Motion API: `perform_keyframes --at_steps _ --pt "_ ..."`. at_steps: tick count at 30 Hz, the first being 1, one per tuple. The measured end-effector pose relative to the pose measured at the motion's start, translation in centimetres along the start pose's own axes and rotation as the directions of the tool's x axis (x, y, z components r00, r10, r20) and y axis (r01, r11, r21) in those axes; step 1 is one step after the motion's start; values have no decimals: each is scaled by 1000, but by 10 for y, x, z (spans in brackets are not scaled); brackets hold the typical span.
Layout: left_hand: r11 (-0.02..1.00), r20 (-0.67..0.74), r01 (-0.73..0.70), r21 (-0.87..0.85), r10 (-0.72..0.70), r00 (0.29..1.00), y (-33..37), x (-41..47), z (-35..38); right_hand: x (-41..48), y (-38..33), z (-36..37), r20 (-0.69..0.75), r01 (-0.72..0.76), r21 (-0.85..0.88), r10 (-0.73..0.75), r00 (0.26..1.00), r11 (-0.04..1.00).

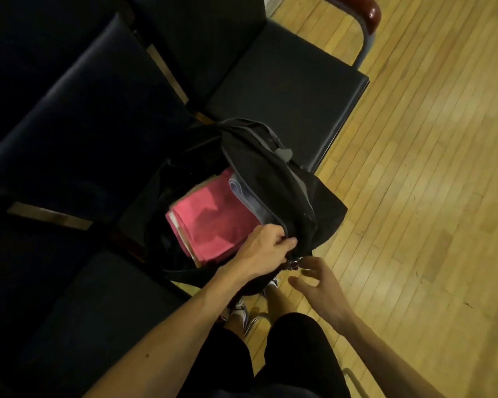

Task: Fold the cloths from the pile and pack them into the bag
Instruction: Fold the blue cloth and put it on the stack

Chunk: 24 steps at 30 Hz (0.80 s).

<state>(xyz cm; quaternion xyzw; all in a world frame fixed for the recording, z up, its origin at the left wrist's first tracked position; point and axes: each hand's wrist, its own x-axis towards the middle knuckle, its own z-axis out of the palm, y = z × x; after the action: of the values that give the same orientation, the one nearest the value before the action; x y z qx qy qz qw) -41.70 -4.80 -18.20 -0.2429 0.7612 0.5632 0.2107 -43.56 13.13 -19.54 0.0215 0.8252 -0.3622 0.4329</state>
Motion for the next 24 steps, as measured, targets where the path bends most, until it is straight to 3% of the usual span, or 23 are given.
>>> perform_keyframes --at_steps 2,5,7,12,14,16,17,18,20,21,24 --pt "999 1 23 -45 -23 1000 2 1 -2 11 -1 9 36 22 -22 -21 999 1000" --pt "989 0 58 -137 -58 998 0 5 -9 28 -4 10 -40 136 -267 -152 988 954" --pt "976 -6 78 -203 -81 997 -4 6 -13 34 0 2 34 227 -341 -230 973 912" --pt "950 -44 76 -302 -94 995 -17 6 -7 22 -9 -17 192 203 -164 -171 966 965" --pt "948 -208 33 -318 -103 973 -24 -1 0 16 -12 -21 213 187 -109 -161 964 976" --pt "987 -425 -75 -143 7 905 -32 -19 8 14 -13 -22 220 175 -85 -153 964 981" --pt "987 -436 -159 5 146 888 -37 -29 14 13 -15 -22 219 171 -78 -151 964 982" --pt "958 -353 -244 153 283 892 -41 -36 21 12 -16 -21 217 164 -66 -146 965 984" --pt "870 -113 -339 358 401 909 -49 -39 36 10 -19 -17 213 147 -8 -142 967 989" --pt "852 -69 -342 396 399 914 -52 -38 42 9 -21 -12 216 134 25 -136 967 991" --pt "846 -122 -360 395 436 892 -53 -27 50 6 -23 -5 216 101 106 -122 969 989"
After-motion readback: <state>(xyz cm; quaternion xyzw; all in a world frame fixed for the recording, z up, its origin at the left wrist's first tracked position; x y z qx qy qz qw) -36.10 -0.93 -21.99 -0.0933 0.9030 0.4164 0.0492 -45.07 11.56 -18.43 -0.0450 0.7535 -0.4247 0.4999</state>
